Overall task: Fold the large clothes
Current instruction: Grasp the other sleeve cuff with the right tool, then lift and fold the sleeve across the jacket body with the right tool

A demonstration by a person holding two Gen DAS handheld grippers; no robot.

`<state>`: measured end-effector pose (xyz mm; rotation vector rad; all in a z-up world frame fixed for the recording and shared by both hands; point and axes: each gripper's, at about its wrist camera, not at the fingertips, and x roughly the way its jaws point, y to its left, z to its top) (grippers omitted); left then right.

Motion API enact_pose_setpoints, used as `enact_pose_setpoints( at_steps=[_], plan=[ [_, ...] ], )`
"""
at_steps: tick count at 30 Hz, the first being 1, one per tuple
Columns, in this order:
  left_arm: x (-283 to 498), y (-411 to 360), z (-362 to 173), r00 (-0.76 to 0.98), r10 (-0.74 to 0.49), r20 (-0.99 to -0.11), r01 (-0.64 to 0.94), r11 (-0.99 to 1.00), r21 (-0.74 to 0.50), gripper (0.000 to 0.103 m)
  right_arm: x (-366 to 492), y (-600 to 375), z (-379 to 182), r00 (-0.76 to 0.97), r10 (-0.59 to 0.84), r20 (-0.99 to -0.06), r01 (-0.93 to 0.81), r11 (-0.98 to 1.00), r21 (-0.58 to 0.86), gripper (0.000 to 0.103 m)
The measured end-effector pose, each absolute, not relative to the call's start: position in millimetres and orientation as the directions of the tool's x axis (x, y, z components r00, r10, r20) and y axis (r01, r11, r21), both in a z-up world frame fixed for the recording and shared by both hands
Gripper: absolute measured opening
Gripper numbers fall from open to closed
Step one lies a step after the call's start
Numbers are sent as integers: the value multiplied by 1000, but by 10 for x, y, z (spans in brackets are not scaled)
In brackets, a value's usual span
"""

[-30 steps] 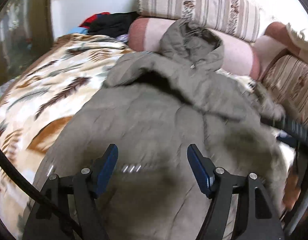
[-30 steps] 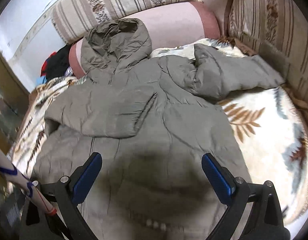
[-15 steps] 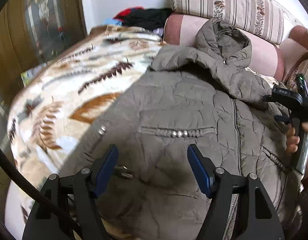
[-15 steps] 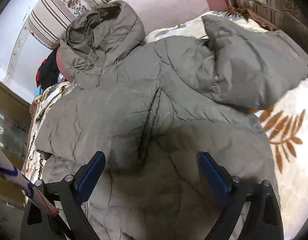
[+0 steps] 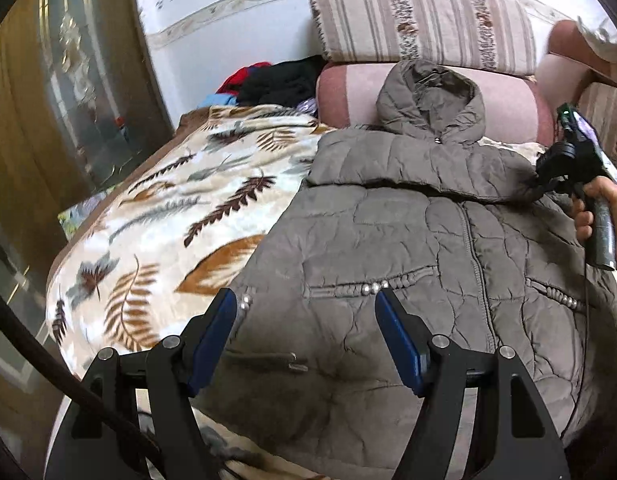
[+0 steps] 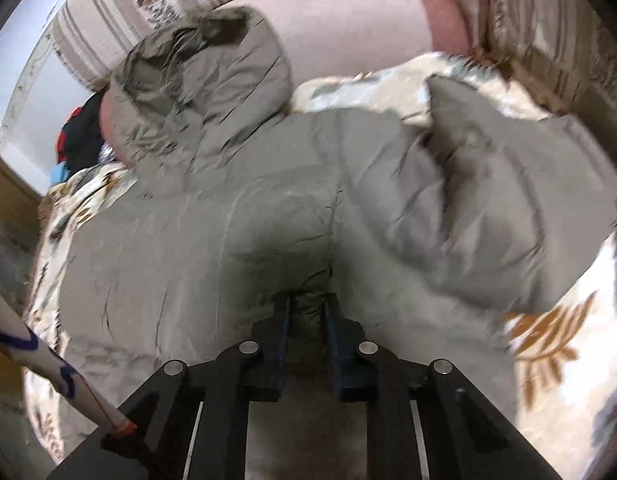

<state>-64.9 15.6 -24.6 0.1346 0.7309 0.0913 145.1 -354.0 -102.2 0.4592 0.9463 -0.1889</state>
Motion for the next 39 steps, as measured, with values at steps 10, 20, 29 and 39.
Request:
enact_pose_setpoints(
  at_steps=[10,20,29,39],
  plan=[
    [-549,416,-100,751,37,-660,-16,999,37,71,914,-3787,-642,683,-33,-730,369,878,305,62],
    [-438,581,-328,690,20,-723,-40,999,-10,71,110,-5326,-914,571,-262,-778,671,695,258,76],
    [-210,414,-471,648,55,-760,-43,998,36,71,140,-6235,-1191,478,-350,-806,782,586,210,72],
    [23,186,-597,604,112,-789,-43,993,108,71,579,-6705,-1399,418,-400,-816,826,542,157,71]
  ],
)
